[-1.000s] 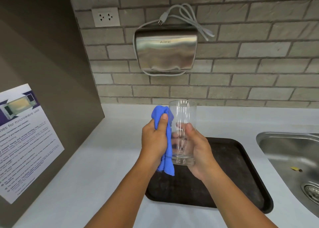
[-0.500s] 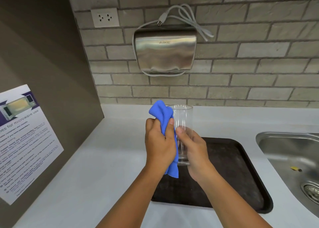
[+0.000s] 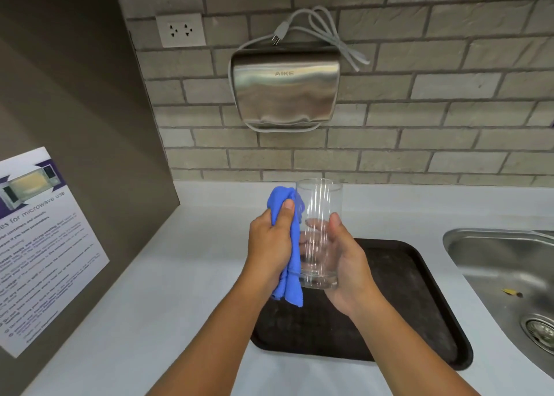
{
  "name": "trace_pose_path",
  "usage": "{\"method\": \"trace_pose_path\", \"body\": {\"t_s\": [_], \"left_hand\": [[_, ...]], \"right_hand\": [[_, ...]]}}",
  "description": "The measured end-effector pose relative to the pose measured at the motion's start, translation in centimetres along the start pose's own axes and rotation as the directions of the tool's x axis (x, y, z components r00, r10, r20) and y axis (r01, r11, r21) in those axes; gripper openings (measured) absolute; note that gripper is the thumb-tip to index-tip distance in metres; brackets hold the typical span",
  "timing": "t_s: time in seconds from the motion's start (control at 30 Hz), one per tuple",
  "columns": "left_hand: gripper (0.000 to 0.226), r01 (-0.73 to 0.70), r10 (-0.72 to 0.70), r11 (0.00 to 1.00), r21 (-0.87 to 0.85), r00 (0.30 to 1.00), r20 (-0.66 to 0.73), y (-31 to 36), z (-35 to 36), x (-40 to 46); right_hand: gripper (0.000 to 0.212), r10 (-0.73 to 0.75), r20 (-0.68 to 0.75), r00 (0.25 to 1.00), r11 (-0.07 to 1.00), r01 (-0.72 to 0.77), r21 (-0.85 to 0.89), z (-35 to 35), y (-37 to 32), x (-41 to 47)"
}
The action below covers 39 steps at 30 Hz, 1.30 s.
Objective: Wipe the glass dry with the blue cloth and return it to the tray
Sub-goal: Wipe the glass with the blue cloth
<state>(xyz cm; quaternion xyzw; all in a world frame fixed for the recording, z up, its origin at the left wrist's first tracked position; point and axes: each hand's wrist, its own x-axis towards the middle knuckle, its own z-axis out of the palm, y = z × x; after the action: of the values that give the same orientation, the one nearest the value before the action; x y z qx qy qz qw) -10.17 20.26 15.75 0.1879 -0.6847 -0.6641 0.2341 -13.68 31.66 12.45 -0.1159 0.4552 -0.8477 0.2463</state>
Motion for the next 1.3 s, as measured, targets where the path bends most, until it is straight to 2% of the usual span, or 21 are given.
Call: {"method": "trace_pose_path", "body": {"t_s": [0.1,0.23,0.33,0.43,0.5,0.57,0.63,0.7,0.77,0.87,0.97,1.1,1.17,1.23,1.3], "left_hand": [[0.041,0.006,-0.006,0.999,0.051,1.0,-0.005,-0.3,0.2,-0.2],[0.039,-0.06,0.069,0.994,0.087,0.992,-0.104,-0.7,0.3,-0.3],[0.033,-0.182,0.211,0.967,0.177,0.965,-0.157,-0.7,0.7,-0.6],[0.027,-0.372,0.425,0.876,0.306,0.896,-0.127,-0.9,1.2,-1.2],[0.022,-0.427,0.472,0.856,0.292,0.876,-0.102,-1.1,1.1,-1.2],[0.024,-0.363,0.385,0.913,0.186,0.917,-0.099,-1.1,0.8,-0.8],[0.03,-0.131,0.134,0.99,0.052,0.988,-0.073,-0.9,0.4,0.1],[0.038,0.101,-0.101,0.993,-0.066,0.995,-0.002,-0.9,0.1,0.4],[0.043,0.179,-0.177,0.982,-0.062,0.984,0.032,-1.2,0.1,0.6],[0.044,0.182,-0.18,0.983,-0.033,0.983,0.043,-1.8,0.4,0.6],[0.046,0.191,-0.19,0.981,-0.03,0.981,0.03,-2.3,0.4,0.9],[0.044,0.155,-0.155,0.988,-0.006,0.987,-0.044,-3.2,0.4,0.7],[0.043,0.084,-0.08,0.996,0.035,0.992,-0.095,-3.4,0.5,0.4],[0.038,-0.018,0.029,0.997,0.079,0.99,-0.135,-3.4,0.6,-0.2],[0.026,-0.196,0.216,0.969,0.152,0.967,-0.134,-3.2,1.0,-1.0]], "right_hand": [[0.055,-0.006,-0.053,0.999,0.999,0.004,-0.034,0.2,0.4,-0.1],[0.075,-0.169,-0.211,0.963,0.973,0.129,-0.192,0.5,0.9,0.6],[0.052,-0.195,-0.164,0.967,0.95,0.145,-0.275,1.0,0.9,0.5],[0.046,-0.183,-0.131,0.974,0.946,0.138,-0.292,1.2,0.8,0.5],[0.048,-0.171,-0.116,0.978,0.952,0.134,-0.275,1.2,0.7,0.4],[0.049,-0.14,-0.096,0.986,0.968,0.116,-0.222,0.9,0.5,0.4],[0.052,-0.092,-0.064,0.994,0.986,0.082,-0.146,0.8,0.2,0.2],[0.06,-0.041,-0.045,0.998,0.993,0.036,-0.111,0.5,0.1,0.2],[0.069,0.013,-0.041,0.999,0.996,-0.017,-0.082,0.2,0.2,0.2],[0.075,0.02,-0.07,0.997,0.997,-0.025,-0.067,0.0,0.6,0.2],[0.077,-0.063,-0.179,0.982,0.989,0.037,-0.142,-0.3,1.4,0.5],[0.06,-0.101,-0.217,0.971,0.971,0.049,-0.234,-0.3,1.6,0.2],[0.057,-0.103,-0.224,0.969,0.962,0.04,-0.272,-0.2,1.9,0.1],[0.074,-0.13,-0.235,0.963,0.941,0.045,-0.335,0.2,2.2,0.2],[0.09,-0.133,-0.239,0.962,0.93,0.037,-0.367,0.3,2.6,0.3]]}}
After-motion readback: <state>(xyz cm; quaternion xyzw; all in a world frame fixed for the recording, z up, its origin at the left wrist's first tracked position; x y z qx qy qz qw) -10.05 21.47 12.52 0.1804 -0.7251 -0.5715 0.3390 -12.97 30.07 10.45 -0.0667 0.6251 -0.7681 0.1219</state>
